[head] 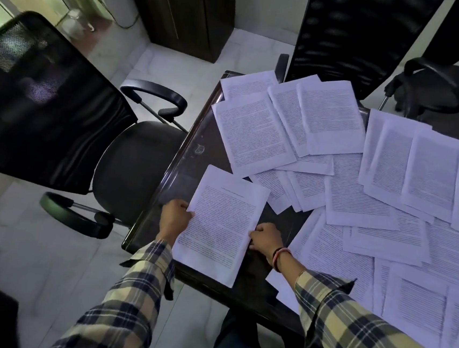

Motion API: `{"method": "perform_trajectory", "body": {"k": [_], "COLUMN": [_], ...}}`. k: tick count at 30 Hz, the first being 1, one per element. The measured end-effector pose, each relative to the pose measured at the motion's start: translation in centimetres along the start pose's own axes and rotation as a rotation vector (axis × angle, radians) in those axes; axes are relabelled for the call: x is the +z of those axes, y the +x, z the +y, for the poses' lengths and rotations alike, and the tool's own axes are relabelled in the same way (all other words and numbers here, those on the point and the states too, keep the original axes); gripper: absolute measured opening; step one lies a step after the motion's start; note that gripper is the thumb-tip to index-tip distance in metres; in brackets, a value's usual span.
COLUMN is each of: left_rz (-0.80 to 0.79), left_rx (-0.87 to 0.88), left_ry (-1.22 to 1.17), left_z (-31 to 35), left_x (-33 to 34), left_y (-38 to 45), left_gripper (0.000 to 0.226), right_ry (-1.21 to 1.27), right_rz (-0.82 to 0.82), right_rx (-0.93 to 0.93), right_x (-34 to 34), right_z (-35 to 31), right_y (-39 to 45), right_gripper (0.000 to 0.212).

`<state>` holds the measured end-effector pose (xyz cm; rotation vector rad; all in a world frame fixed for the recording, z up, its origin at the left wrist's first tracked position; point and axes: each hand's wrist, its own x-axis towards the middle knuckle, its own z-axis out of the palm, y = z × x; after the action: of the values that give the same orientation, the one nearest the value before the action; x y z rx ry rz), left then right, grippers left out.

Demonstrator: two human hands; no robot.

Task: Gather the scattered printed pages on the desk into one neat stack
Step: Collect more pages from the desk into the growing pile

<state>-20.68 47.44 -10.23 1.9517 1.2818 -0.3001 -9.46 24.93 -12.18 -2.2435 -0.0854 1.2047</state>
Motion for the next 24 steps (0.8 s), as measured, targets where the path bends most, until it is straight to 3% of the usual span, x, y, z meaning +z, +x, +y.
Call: {"method": "perform_trajectory", "body": {"k": [5,8,11,15,20,22,24], "left_rz": [0.054,0.141,0.013,-0.227,-0.248,-0.223,-0.207], "left_rx": [0.015,0.147,0.291,0.367,0.407,0.388,0.357], "left_ry": [0.029,0.044,0.006,0.060,0.074,0.105,0.153], "left_z": [0.6,3.4,7.0,11.6,14.4,15.2,15.8], "left_x": [1.1,3.8,8.3,14.8,20.5,22.4,24.1], "left_y": [0.3,-1.3,-3.1,-6.1,-8.9,-9.5,-10.3], "left_gripper": [0.008,0.034,0.035,0.015,0.036,0.025,0.017], "right_ry": [0.270,0.364,0.426,0.458,0.269,0.285,0.272], "right_rz": [0.053,0.107,0.208,0.353,0.632,0.704,0.706], "right_rx": [0.097,0.118,0.146,0.196,0.315,0.363,0.422], "right_x": [-2.0,-4.5,-7.7,-12.9,-19.7,-22.6,-25.2], "right_z": [1.7,3.8,6.8,12.5,20.9,24.6,28.9], "right_y": [-1.1,-1.7,-2.3,-3.7,-6.0,-7.4,-8.3], "right_gripper": [0.024,0.016,0.014,0.022,0.025,0.014,0.044]}}
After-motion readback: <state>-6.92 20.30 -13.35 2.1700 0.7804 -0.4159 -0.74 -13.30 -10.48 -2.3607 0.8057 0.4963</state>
